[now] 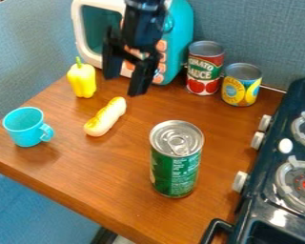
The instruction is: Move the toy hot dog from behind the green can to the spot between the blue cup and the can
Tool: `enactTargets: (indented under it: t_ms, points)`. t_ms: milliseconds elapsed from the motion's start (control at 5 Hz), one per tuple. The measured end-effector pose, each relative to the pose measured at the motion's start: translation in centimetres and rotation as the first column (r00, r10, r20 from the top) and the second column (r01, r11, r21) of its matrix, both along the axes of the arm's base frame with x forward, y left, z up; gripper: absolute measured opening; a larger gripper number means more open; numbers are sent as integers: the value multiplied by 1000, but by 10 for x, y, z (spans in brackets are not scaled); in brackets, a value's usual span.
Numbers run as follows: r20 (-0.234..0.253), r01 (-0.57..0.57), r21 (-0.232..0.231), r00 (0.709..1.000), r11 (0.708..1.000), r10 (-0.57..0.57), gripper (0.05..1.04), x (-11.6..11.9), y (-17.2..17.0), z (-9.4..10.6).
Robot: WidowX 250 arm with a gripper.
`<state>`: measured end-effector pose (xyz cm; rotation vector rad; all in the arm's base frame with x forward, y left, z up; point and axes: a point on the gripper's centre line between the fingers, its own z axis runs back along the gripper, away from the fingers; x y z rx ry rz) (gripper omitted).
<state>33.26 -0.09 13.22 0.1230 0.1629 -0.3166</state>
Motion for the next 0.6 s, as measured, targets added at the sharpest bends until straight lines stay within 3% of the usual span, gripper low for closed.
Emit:
enactTargets:
  t_ms: [400,600]
  points:
    - [76,155,-61,986,986,-151,1001,-55,-43,38]
    - [91,162,-118,984,980,-151,1001,-68,-52,35]
